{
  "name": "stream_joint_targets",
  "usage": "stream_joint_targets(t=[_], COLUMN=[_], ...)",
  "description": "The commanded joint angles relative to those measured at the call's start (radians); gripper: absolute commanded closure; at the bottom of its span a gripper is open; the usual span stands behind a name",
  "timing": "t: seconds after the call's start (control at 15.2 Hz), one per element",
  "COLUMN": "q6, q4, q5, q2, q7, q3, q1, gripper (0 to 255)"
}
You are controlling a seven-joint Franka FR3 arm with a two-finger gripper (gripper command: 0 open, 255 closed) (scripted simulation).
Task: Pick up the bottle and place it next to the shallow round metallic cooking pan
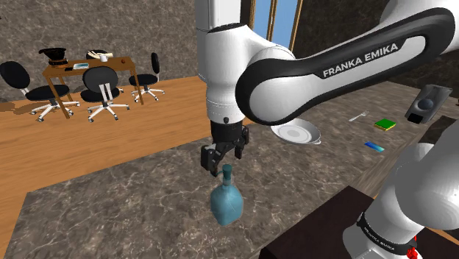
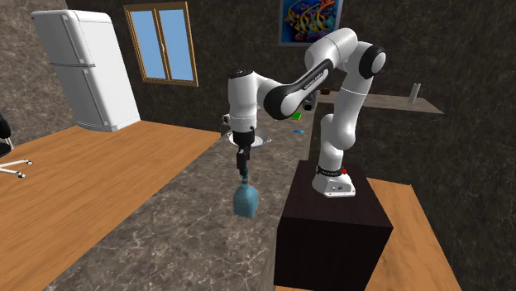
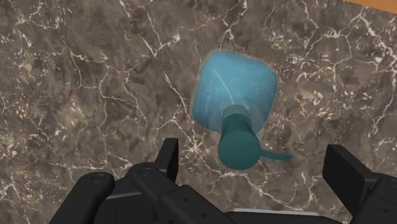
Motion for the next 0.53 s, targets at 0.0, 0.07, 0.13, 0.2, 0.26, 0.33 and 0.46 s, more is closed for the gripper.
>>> stream_joint_targets(t=[0.0, 0.07, 0.13, 0.2, 0.26, 0.33, 0.46], q6=[0.023, 0.036, 0.050, 0.064, 0.078, 0.092, 0.114], q4=[-0.004, -0.014, -0.023, -0.032, -0.041, -0.050, -0.063], q5=[-0.007, -0.009, -0.011, -0.014, -0.016, -0.019, -0.024], q2=[0.020, 0.024, 0.029, 0.035, 0.040, 0.046, 0.056], q7=[0.016, 0.018, 0.020, 0.022, 0.024, 0.026, 0.030], q3=[0.011, 0.012, 0.014, 0.015, 0.017, 0.018, 0.020], q1=[0.002, 0.002, 0.002, 0.002, 0.001, 0.001, 0.000], gripper=[0, 0, 0, 0, 0, 0, 0])
